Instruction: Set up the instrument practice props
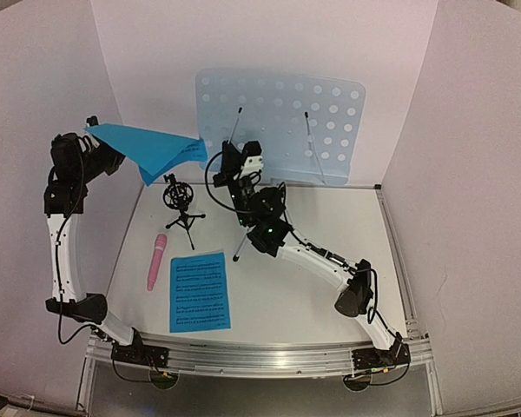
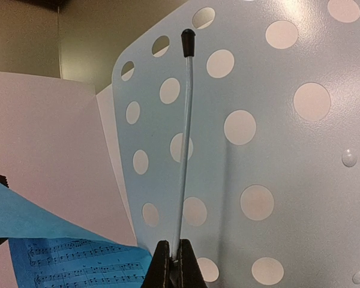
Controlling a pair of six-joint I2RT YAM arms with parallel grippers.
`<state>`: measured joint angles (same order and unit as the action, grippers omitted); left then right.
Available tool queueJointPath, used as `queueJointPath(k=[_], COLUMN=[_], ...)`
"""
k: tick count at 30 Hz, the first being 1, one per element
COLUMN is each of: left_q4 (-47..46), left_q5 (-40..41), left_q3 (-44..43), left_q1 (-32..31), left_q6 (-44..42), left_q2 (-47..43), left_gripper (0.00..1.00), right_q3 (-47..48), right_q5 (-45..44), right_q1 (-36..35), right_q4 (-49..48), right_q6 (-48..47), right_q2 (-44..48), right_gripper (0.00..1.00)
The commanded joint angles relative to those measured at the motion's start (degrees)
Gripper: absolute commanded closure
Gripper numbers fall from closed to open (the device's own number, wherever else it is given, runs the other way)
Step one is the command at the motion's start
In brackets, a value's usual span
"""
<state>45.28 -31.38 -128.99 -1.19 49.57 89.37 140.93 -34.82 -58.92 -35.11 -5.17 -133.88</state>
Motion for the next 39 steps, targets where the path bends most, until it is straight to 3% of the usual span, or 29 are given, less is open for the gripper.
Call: queueJointPath(k=[1,5,9,20,26,33,39], left_q4=[2.78,16.62,23.7,18.53,18.67,14.62,11.0], left_q5=[-0.01,4.04,1.41,-3.77,-5.38,-9.06,-11.75], left_q3=[-1.63,-5.05,-2.89,0.04,5.82,9.21,16.03], left_q1=[5.35,8.32,8.52,8.54,8.82,20.59,23.24], left_q6=[2.5,-0.7,-0.21,4.13,7.45,14.51,18.74], left_q2=[-0.17,2.77,3.65,2.53,1.46,3.83,2.54], left_gripper=[1.0,1.0,1.0,1.0,1.0,1.0,1.0], right_q3=[0.25,0.16,-0.18,0.02,-0.57,-0.68,-0.57], right_q5=[2.25,2.38,2.75,3.25,3.41,4.36,5.04], right_q1=[-0.28,-0.26,-0.28,-0.25,-0.28,-0.25,-0.27], right_q4=[-6.13,-5.55,-5.12,-4.24,-3.59,-2.74,-1.96], right_q6=[-0.72,-0.72,-0.72,-0.13,-0.34,-0.22,-0.45], right_q2=[3.05,3.32,3.53,3.7,4.37,4.77,4.77], right_gripper=[1.0,1.0,1.0,1.0,1.0,1.0,1.0])
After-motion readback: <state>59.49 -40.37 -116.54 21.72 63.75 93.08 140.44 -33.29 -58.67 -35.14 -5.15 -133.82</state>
